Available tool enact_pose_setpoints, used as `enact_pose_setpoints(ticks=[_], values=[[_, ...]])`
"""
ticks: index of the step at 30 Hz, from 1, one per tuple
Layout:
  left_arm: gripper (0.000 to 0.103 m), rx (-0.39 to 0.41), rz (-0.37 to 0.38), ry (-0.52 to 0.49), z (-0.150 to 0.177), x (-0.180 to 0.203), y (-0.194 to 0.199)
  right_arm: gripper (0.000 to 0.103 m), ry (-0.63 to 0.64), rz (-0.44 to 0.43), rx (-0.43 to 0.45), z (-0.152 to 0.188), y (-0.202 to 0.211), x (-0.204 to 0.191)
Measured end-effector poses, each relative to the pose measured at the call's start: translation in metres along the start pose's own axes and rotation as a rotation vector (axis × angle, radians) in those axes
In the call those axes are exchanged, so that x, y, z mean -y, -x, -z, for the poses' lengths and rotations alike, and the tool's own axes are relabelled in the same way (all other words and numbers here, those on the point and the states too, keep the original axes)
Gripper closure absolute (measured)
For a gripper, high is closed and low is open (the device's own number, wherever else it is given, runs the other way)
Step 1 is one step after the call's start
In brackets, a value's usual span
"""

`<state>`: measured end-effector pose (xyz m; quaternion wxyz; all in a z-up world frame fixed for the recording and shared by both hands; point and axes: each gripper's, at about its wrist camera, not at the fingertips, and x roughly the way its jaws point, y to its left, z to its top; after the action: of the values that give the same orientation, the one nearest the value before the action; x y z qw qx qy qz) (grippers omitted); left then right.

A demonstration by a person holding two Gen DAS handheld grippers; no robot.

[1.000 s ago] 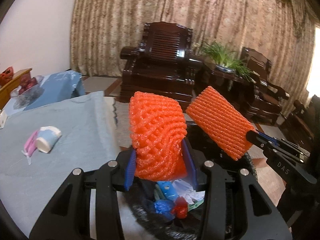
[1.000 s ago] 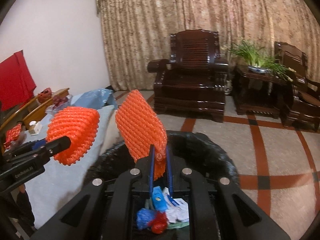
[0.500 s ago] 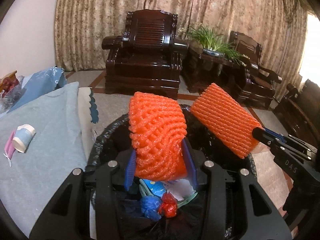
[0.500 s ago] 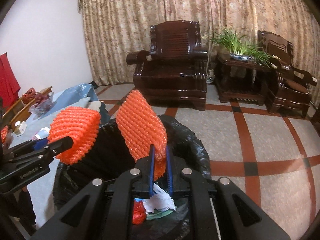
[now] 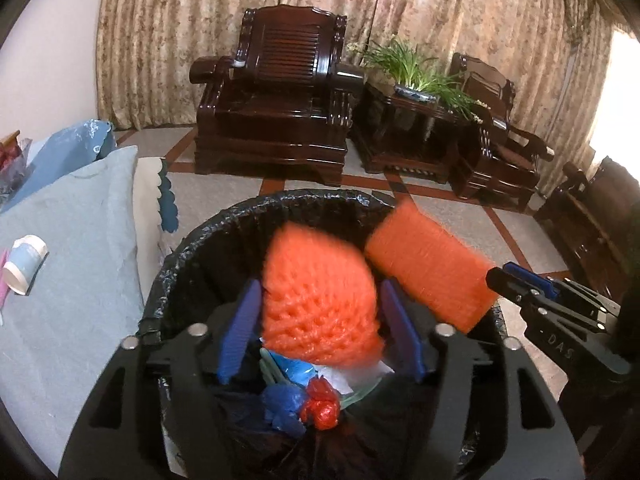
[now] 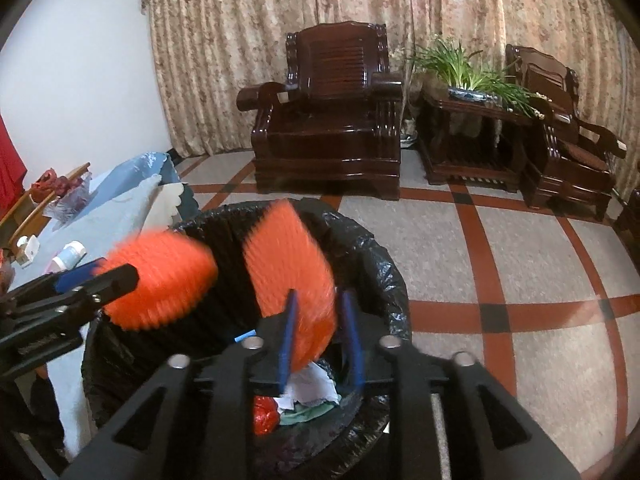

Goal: Collect trash
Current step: 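Open both tools to drop the foam nets into the bin, then move both open tools back toward the pink packet and paper cup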

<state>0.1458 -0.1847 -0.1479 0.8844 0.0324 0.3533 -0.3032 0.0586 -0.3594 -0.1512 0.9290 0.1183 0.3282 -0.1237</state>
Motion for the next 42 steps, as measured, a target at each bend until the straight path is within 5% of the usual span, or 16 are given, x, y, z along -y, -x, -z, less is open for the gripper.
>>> enact_pose_setpoints(ticks=[3,5,7,21,42], values=[[0.03,0.012,0.0,0.03,-0.001,-0.009,0.007,0.053,0.001,0.006,0.002,0.001,0.001,-0.001],[0.027,0.019,-0.008,0.045,-0.002,-0.014,0.012,0.022,0.0,0.01,0.012,0.002,0.002,-0.002],[0.022,0.033,-0.019,0.06,-0.003,-0.021,0.02,0.012,-0.002,0.003,0.026,0.002,0.005,-0.004],[0.013,0.157,-0.225,0.127,0.004,-0.089,0.103,0.006,0.043,-0.148,0.09,-0.012,0.019,-0.066],[0.013,0.195,-0.494,0.279,0.035,-0.223,0.174,0.006,0.235,-0.321,0.084,-0.026,-0.005,-0.208]])
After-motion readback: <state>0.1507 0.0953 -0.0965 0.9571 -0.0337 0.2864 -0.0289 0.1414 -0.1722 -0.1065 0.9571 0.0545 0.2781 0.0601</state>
